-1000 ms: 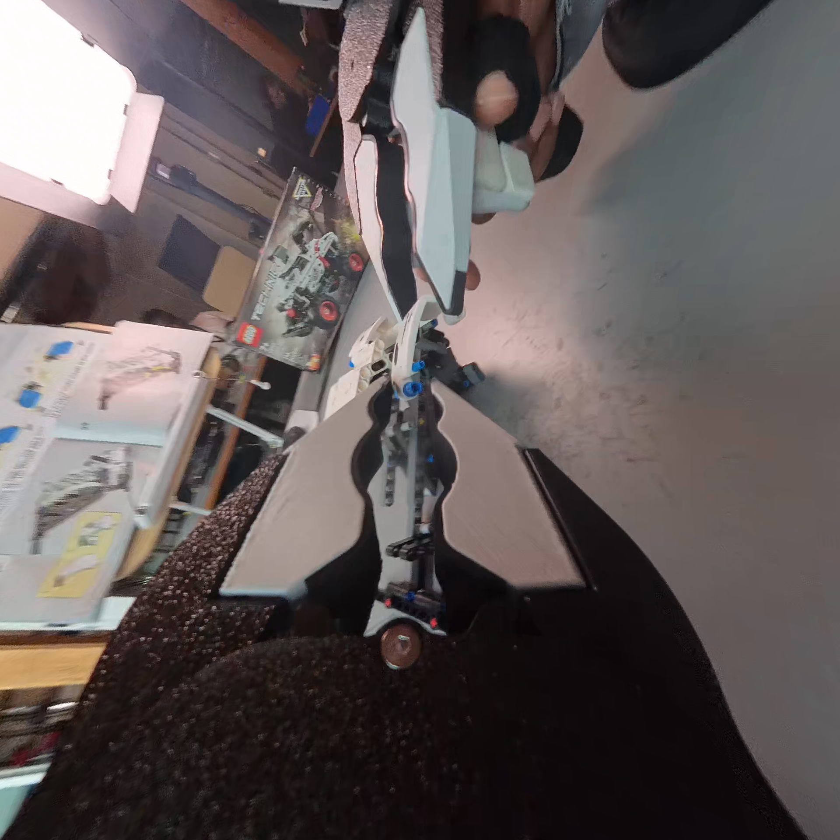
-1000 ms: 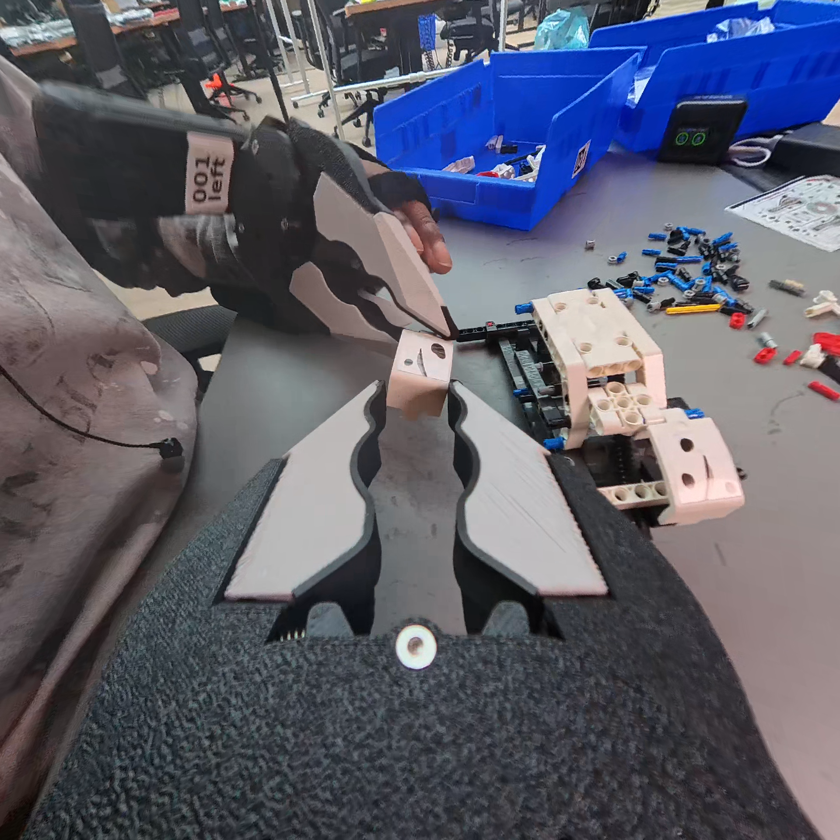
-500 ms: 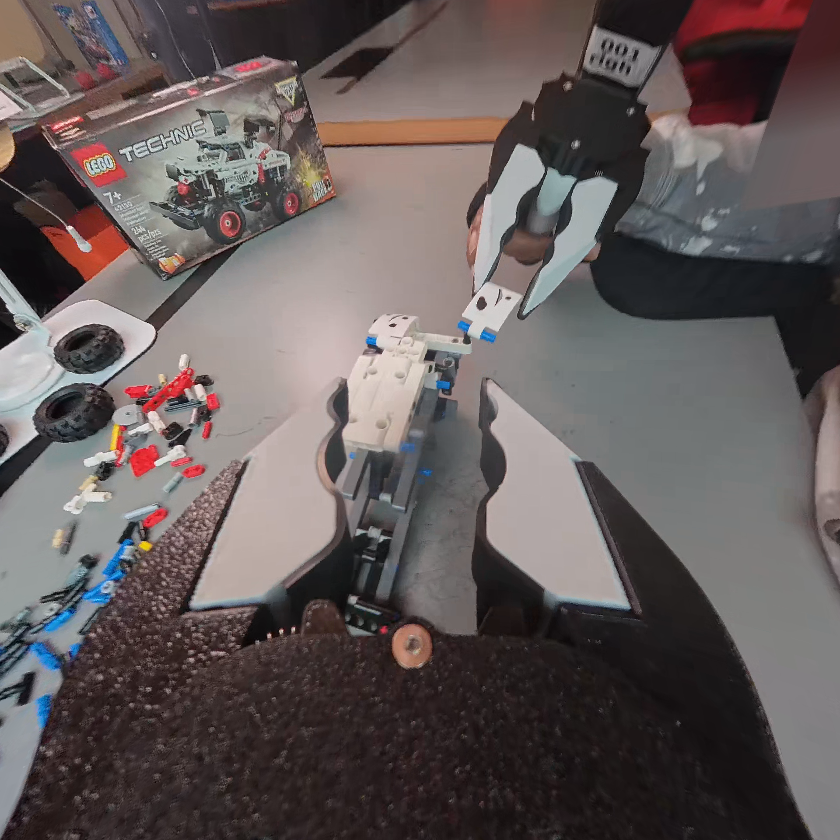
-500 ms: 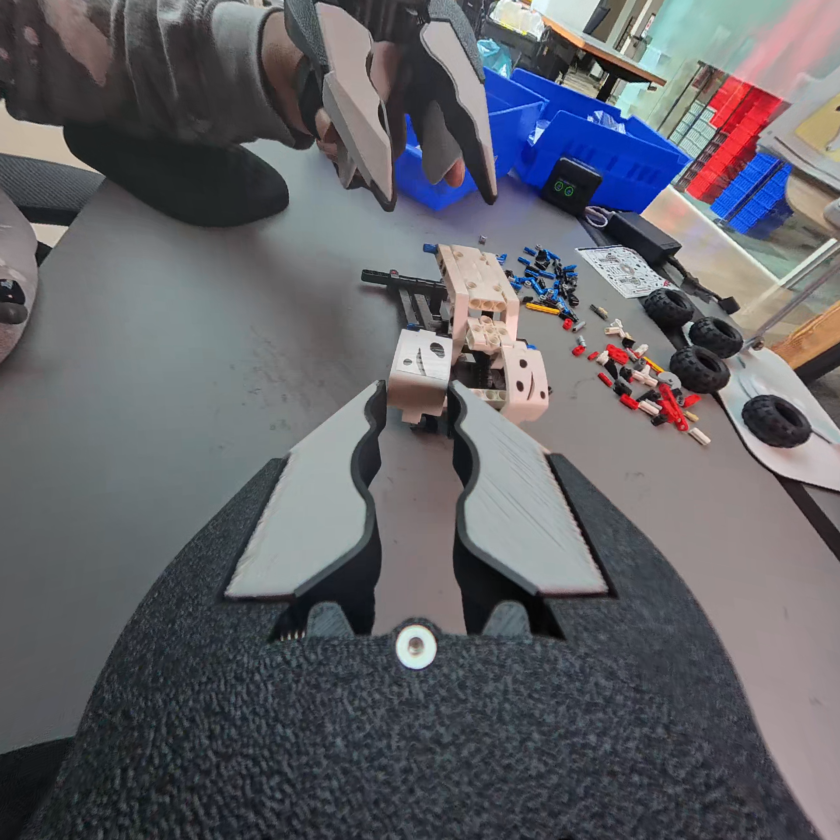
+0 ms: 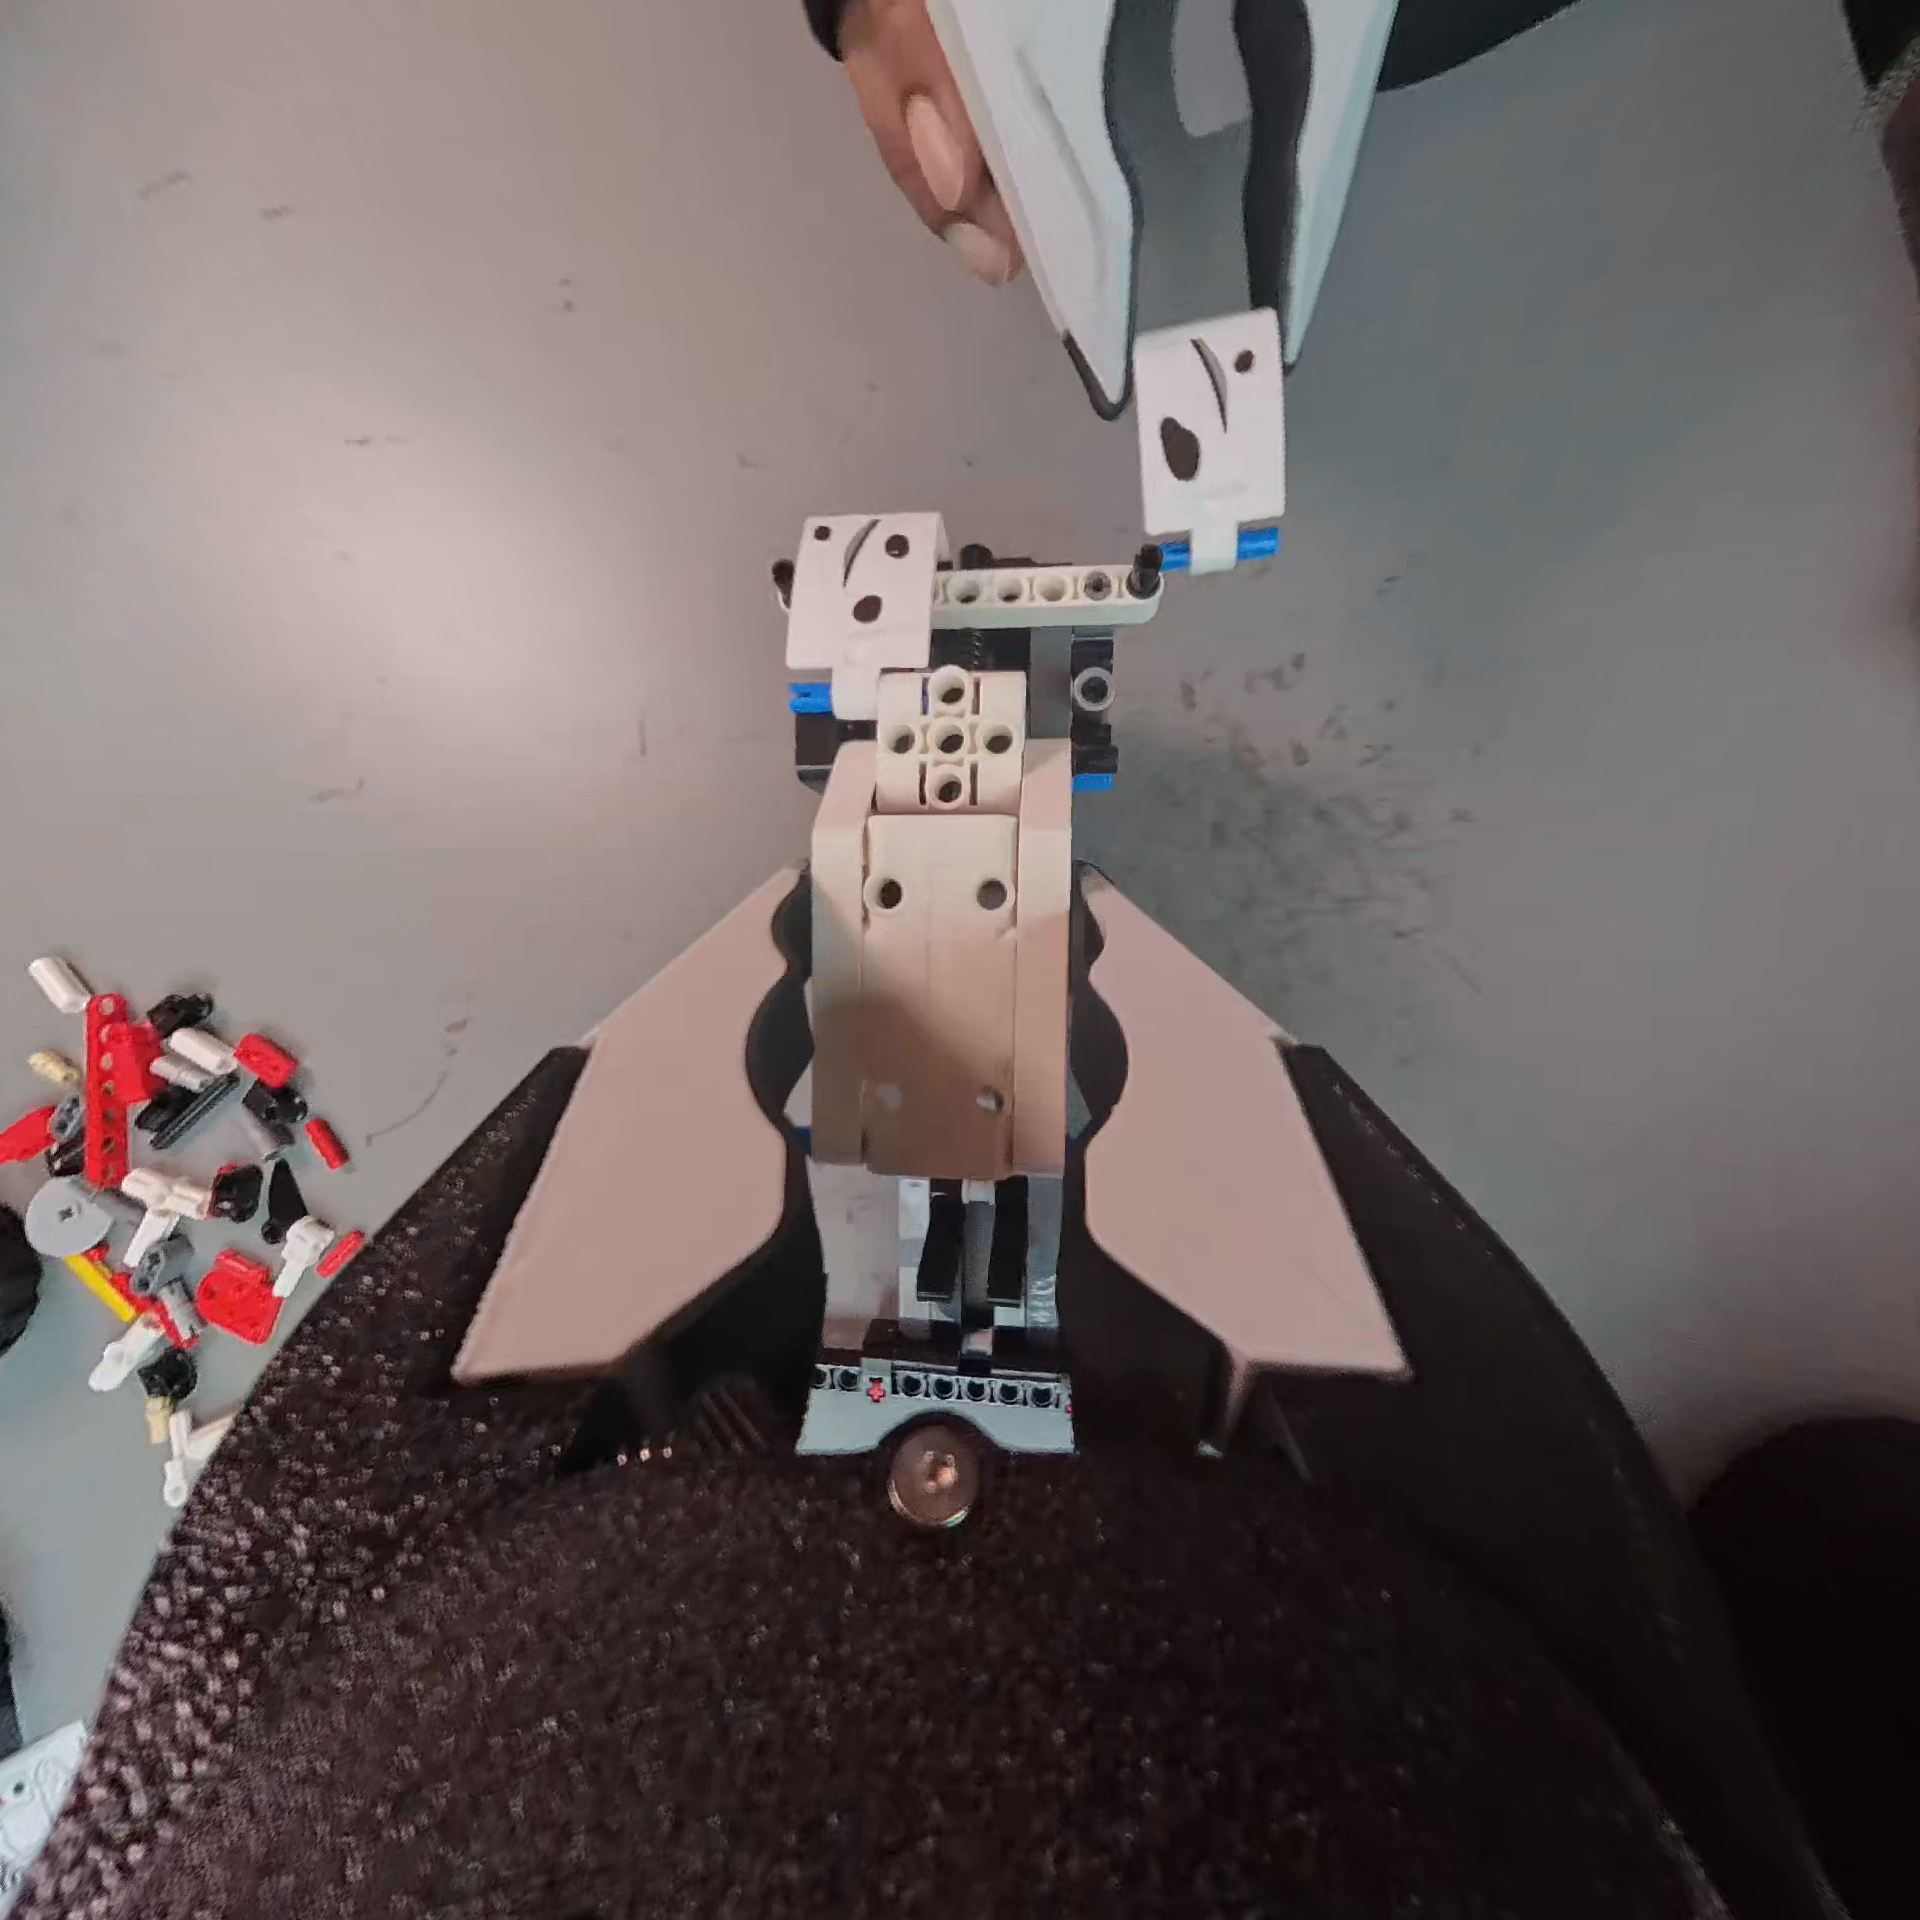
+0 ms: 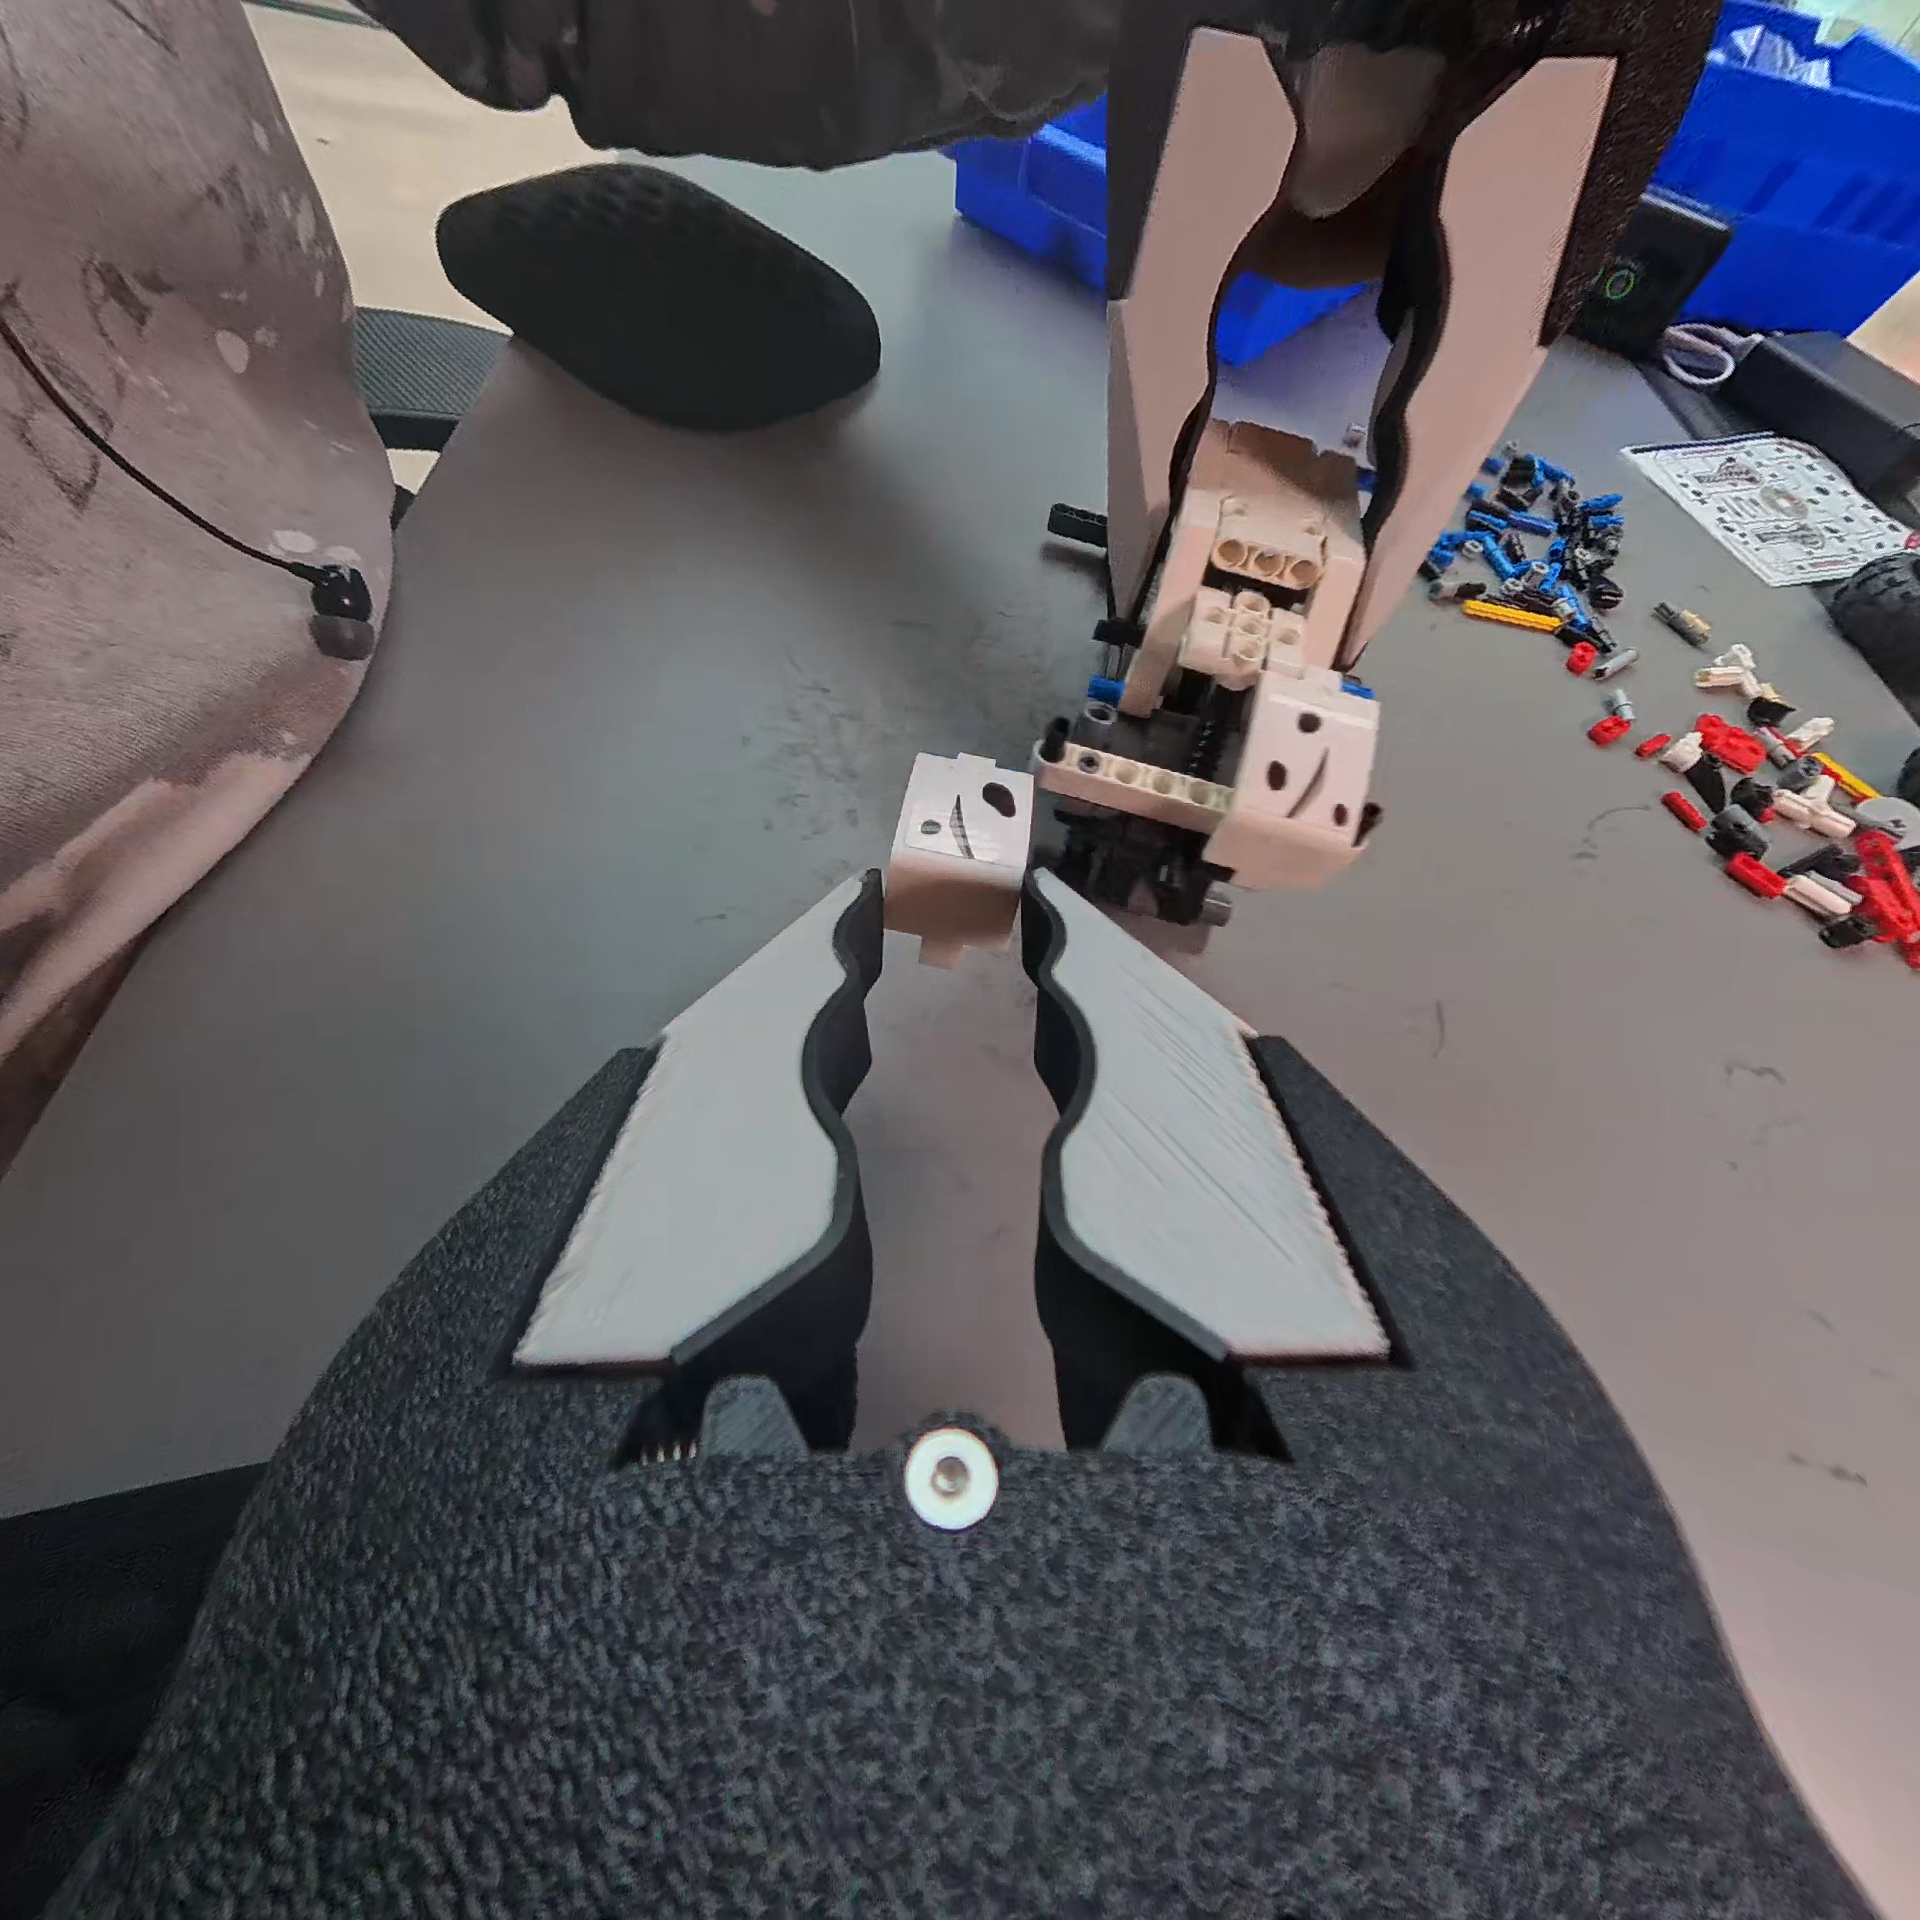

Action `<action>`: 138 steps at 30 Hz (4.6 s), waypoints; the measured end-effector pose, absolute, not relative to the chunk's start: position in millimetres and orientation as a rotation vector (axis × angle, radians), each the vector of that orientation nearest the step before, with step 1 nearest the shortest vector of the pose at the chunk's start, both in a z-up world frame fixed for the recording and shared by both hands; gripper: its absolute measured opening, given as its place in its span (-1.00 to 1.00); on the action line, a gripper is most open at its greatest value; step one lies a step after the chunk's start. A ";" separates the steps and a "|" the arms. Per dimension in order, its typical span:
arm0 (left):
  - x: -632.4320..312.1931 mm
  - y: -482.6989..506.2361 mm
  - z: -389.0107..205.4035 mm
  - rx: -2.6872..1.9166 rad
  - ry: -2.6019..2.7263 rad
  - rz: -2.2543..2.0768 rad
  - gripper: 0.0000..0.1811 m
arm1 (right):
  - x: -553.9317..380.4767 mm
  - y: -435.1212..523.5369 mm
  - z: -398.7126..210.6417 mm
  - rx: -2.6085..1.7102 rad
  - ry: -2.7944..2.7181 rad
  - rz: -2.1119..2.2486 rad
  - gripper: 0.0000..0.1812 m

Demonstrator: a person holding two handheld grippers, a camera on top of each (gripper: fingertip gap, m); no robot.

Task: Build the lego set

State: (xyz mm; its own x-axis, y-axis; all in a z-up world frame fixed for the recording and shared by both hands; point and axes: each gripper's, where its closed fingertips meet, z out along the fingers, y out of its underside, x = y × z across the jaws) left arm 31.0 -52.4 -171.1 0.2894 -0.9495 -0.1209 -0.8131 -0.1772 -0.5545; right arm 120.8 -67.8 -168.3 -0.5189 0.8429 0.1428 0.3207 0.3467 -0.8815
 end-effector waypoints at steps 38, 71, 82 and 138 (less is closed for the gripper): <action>89.7 -93.0 -122.6 -2.191 0.498 -1.323 -0.94 | 79.1 -81.6 -131.1 -0.800 -1.673 0.841 -0.68; 92.1 -76.9 -129.4 -2.021 1.315 -0.652 -0.73 | 94.7 -74.2 -130.1 -1.020 -1.682 1.219 -0.75; 90.1 -86.7 -147.8 -2.009 1.436 -0.524 -0.73 | 95.6 -66.2 -173.5 -1.111 -1.881 0.998 -0.64; 85.9 -81.1 -148.7 -2.583 1.533 -0.544 -0.72 | 84.4 -70.9 -161.2 -1.061 -1.810 1.058 -0.71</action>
